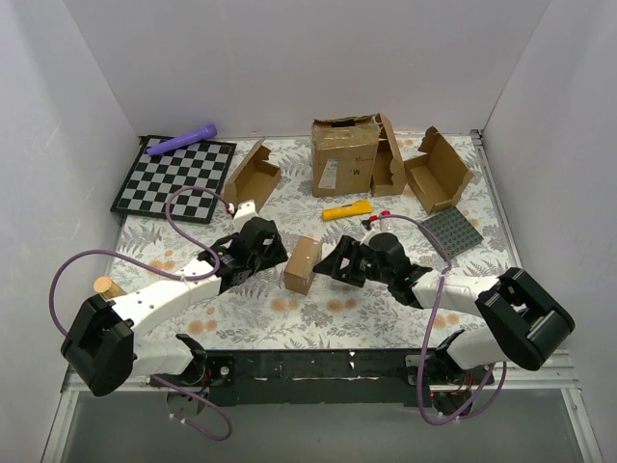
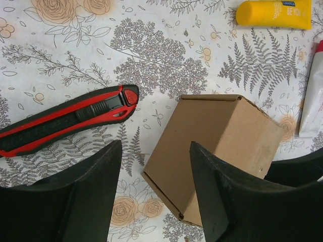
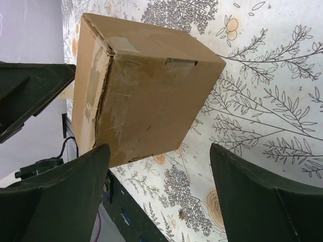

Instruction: Unpack the express box

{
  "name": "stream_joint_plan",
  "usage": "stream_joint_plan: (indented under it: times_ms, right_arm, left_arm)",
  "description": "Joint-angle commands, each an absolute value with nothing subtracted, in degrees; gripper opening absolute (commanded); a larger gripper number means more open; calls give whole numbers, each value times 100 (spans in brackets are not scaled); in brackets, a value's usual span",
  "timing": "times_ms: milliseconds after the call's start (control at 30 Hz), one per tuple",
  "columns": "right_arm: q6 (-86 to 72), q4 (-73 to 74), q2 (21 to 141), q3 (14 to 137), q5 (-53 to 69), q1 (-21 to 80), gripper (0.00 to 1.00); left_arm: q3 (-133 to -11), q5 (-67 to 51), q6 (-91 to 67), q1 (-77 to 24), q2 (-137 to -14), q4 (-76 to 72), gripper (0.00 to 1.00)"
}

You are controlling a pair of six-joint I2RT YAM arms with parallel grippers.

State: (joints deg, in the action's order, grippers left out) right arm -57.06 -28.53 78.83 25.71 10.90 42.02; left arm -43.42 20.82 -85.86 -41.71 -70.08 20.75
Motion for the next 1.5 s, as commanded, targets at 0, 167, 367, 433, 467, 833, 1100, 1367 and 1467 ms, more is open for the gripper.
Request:
stream_joint_plan:
  times_ms: [0, 167, 367, 433, 467, 833, 1100, 1367, 1467]
  right_arm:
    - [-5889, -3383, 7919, 2646, 1134, 4184, 87]
    - [-5994, -3760, 8033, 2628, 1256, 4166, 86]
    - [-6021, -3876, 8209, 2742, 1468, 4166, 86]
    - [-6021, -3867, 8174, 2716, 1442, 4166, 86]
    - [-6029, -3858, 8122, 2672, 1389, 4149, 85]
    - [-6038, -3902, 7962, 2294, 1362, 3964, 84]
    - [-6021, -3973, 8314, 2575, 1468, 3964, 83]
    - [-6134, -4288, 8323, 2540, 1512, 3955, 83]
    - [-6179, -4438, 8323, 2514, 1547, 3955, 83]
  left_arm:
    - [-4210, 2030, -8508, -4140, -6979, 1907, 55]
    - [-4122, 1846, -8438, -4140, -7005, 1784, 56]
    - [-3946, 1749, -8473, -4140, -6952, 1670, 56]
    - [-3911, 1749, -8473, -4140, -6891, 1644, 56]
    - [-3911, 1775, -8473, -4140, -6873, 1661, 56]
    - [-3938, 1785, -8437, -4140, -6961, 1644, 57]
    - [-3920, 1696, -8420, -4140, -6908, 1547, 57]
    - [-3815, 1494, -8376, -4140, -6917, 1371, 57]
    - [-3779, 1433, -8376, -4140, -6908, 1319, 57]
